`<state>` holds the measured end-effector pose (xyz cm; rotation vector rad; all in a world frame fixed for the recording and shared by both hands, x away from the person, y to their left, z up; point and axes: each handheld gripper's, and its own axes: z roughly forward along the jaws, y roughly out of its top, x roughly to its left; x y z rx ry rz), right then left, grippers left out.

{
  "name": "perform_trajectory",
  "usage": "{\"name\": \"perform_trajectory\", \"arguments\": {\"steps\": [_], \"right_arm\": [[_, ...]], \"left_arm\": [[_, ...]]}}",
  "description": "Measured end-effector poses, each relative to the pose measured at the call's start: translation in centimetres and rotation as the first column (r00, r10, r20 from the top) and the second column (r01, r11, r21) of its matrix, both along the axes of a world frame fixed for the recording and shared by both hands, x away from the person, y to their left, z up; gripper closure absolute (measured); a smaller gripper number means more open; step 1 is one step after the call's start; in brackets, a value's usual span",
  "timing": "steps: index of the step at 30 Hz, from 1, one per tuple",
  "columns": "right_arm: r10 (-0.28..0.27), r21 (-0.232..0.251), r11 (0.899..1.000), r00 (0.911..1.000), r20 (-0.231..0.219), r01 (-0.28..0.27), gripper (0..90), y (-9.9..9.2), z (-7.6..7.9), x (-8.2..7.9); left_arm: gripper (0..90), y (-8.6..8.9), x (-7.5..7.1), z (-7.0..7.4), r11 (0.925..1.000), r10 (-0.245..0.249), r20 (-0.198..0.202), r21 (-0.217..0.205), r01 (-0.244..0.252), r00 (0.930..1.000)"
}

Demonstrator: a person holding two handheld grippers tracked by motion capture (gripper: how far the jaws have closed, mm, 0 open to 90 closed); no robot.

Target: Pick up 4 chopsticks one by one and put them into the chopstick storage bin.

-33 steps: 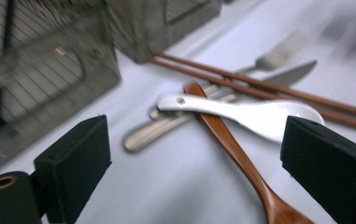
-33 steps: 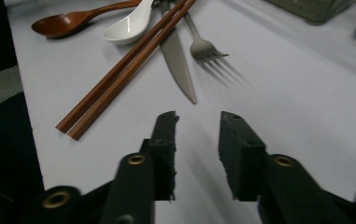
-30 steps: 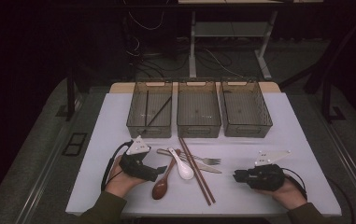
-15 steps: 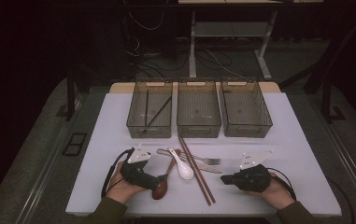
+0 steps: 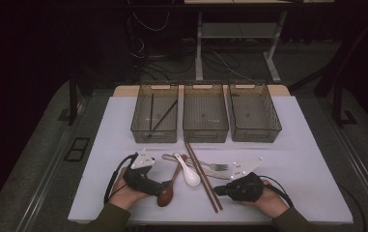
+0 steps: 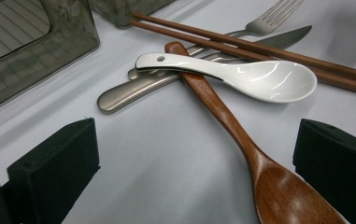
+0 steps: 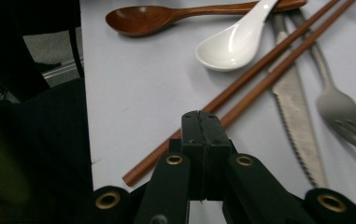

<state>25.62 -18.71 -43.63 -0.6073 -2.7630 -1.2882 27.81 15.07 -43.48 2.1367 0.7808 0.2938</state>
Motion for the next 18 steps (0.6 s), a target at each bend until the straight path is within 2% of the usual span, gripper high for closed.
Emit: {"name": "perform_trajectory", "arguments": {"steps": [4, 9, 12, 18], "right_arm": [[0.025, -0.006, 1.000, 0.9997, -0.010, -0.025, 89.5, 1.1, -0.3, -0.3], [0.066, -0.024, 0.998, 0.9976, -0.022, -0.066, 89.6, 2.7, -0.9, -0.9], [0.103, -0.066, 0.993, 0.9946, 0.006, -0.103, 89.5, 3.3, -1.3, -1.0], [0.097, -0.080, 0.992, 0.9953, 0.003, -0.096, 89.6, 3.0, -1.4, -1.0]], "left_arm": [[0.0, 0.1, 0.0, 0.0, 1.0000, 0.005, 0.005, -0.008, -0.005, 1.0000], [0.0, 0.1, 0.0, 0.0, 1.0000, 0.001, 0.001, 0.002, -0.001, 1.0000], [0.0, 0.2, 0.0, 0.0, 1.0000, 0.002, 0.003, -0.003, -0.002, 1.0000], [0.0, 0.2, 0.0, 0.0, 1.0000, -0.001, 0.004, -0.003, 0.001, 1.0000]]}}
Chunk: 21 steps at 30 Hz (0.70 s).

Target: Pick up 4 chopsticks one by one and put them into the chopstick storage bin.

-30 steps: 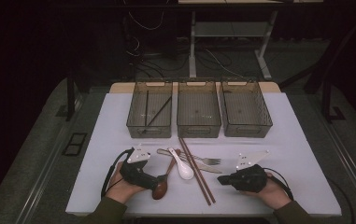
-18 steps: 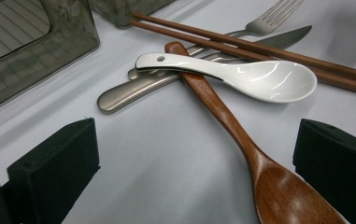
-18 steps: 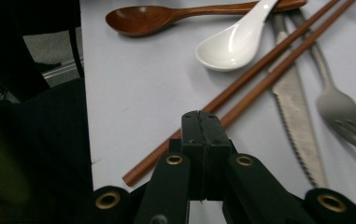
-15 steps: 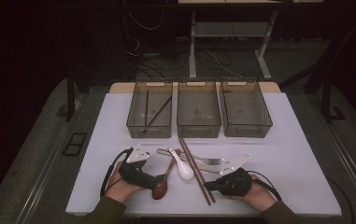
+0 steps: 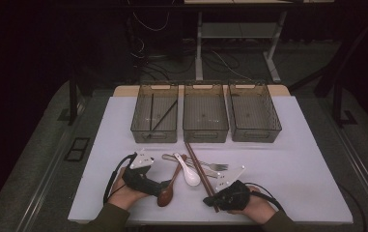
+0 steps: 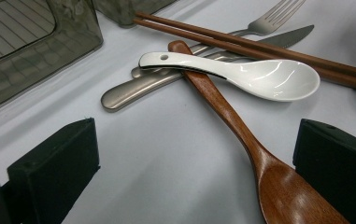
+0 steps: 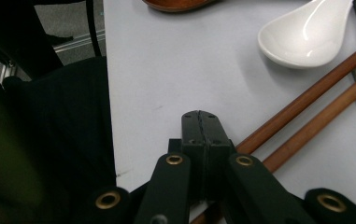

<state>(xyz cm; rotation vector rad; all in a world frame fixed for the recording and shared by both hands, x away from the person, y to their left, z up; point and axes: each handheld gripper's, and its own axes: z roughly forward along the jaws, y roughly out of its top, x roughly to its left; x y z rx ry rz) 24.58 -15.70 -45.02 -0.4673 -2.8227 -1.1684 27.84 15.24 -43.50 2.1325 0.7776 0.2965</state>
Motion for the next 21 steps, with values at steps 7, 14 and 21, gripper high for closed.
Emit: {"name": "perform_trajectory", "arguments": {"steps": [7, 14, 21], "right_arm": [[-0.015, -0.015, 1.000, 0.9998, 0.012, 0.015, 89.6, -0.6, 0.1, 0.1], [-0.047, -0.033, 0.998, 0.9987, 0.018, 0.048, 89.6, -1.4, 0.3, 0.3], [-0.080, -0.053, 0.995, 0.9963, 0.031, 0.082, 89.6, -2.3, 0.5, 0.7]], "left_arm": [[0.0, 0.1, 0.0, 0.1, 1.0000, 0.000, 0.003, -0.001, 0.000, 1.0000], [0.0, 0.1, 0.0, 0.1, 1.0000, -0.001, 0.003, -0.002, 0.001, 1.0000], [0.0, 0.0, 0.0, 0.0, 0.9999, 0.005, 0.003, -0.011, -0.005, 1.0000]]}}
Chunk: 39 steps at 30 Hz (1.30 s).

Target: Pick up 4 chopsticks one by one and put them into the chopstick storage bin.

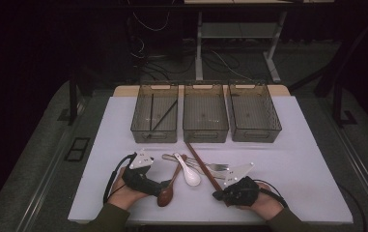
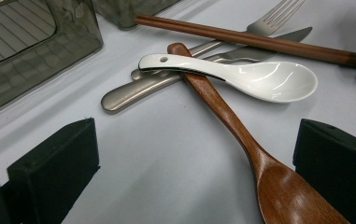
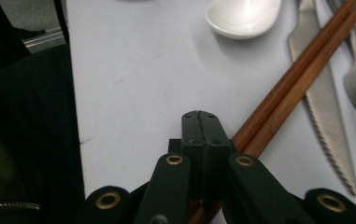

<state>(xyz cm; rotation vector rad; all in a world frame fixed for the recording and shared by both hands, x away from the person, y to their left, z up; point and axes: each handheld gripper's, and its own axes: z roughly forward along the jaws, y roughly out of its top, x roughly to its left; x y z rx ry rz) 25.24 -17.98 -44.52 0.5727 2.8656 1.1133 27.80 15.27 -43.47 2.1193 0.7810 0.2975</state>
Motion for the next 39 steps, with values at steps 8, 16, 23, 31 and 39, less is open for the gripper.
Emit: {"name": "perform_trajectory", "arguments": {"steps": [8, 16, 23, 31, 39], "right_arm": [[-0.033, -0.021, 0.999, 0.9994, 0.004, 0.033, 89.6, -1.0, 0.1, 0.4], [-0.079, -0.031, 0.996, 0.9969, -0.002, 0.079, 89.6, -1.8, 0.3, 0.7], [-0.109, -0.035, 0.993, 0.9941, 0.006, 0.109, 89.6, -2.7, 0.4, 1.0], [-0.132, -0.030, 0.991, 0.9912, 0.003, 0.132, 89.6, -3.6, 0.6, 1.3], [-0.119, 0.004, 0.993, 0.9929, -0.005, 0.119, 89.5, -3.8, 0.9, 1.2]], "left_arm": [[0.0, 0.0, 0.0, 0.0, 1.0000, -0.002, 0.000, 0.001, 0.002, 1.0000], [0.0, 0.0, 0.0, 0.0, 1.0000, -0.003, -0.001, 0.000, 0.003, 1.0000], [0.0, 0.0, 0.0, 0.0, 1.0000, -0.003, -0.001, -0.001, 0.003, 1.0000], [0.0, 0.0, 0.0, 0.0, 1.0000, -0.005, -0.002, 0.000, 0.005, 1.0000], [0.0, 0.0, 0.0, 0.0, 1.0000, -0.006, -0.002, -0.004, 0.006, 1.0000]]}}
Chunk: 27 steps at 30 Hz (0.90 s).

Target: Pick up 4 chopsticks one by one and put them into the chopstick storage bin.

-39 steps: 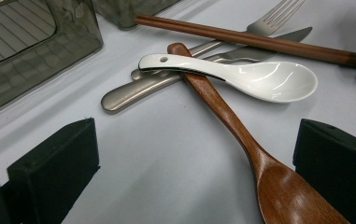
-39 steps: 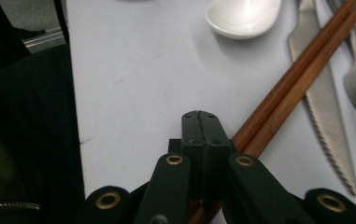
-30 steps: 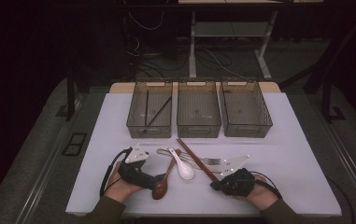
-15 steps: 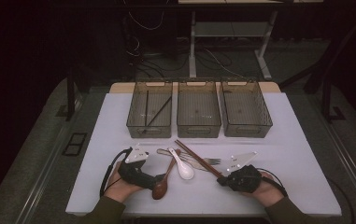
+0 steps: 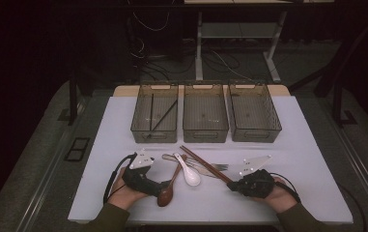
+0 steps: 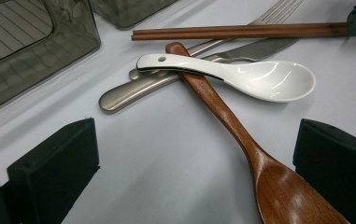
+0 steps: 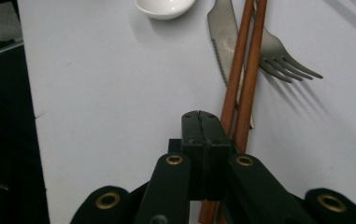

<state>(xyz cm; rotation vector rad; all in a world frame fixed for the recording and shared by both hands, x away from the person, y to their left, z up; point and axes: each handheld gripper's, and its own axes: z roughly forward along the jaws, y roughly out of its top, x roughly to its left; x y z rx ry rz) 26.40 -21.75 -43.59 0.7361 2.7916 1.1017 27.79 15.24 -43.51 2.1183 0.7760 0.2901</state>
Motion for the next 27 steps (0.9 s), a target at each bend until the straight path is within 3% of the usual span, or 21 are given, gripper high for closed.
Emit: {"name": "perform_trajectory", "arguments": {"steps": [4, 12, 22, 27], "right_arm": [[-0.002, 0.013, 1.000, 1.0000, 0.001, 0.002, 88.1, -0.2, 0.2, -0.1], [-0.054, 0.038, 0.998, 0.9985, 0.010, 0.054, 73.1, -0.7, 0.6, 0.3], [-0.081, 0.049, 0.996, 0.9961, 0.033, 0.080, 72.1, 0.3, 0.6, 1.2], [-0.077, 0.031, 0.997, 0.9965, 0.032, 0.076, 72.1, 1.3, 0.2, 1.6]], "left_arm": [[0.0, 0.0, 0.0, 0.0, 1.0000, -0.001, 0.000, 0.001, 0.001, 1.0000], [0.0, 0.1, 0.0, 0.1, 1.0000, -0.002, 0.003, 0.002, 0.002, 1.0000], [0.0, 0.1, 0.0, 0.1, 1.0000, -0.004, 0.004, -0.002, 0.004, 1.0000], [0.0, 0.0, 0.0, 0.1, 1.0000, -0.005, 0.004, -0.002, 0.005, 1.0000]]}}
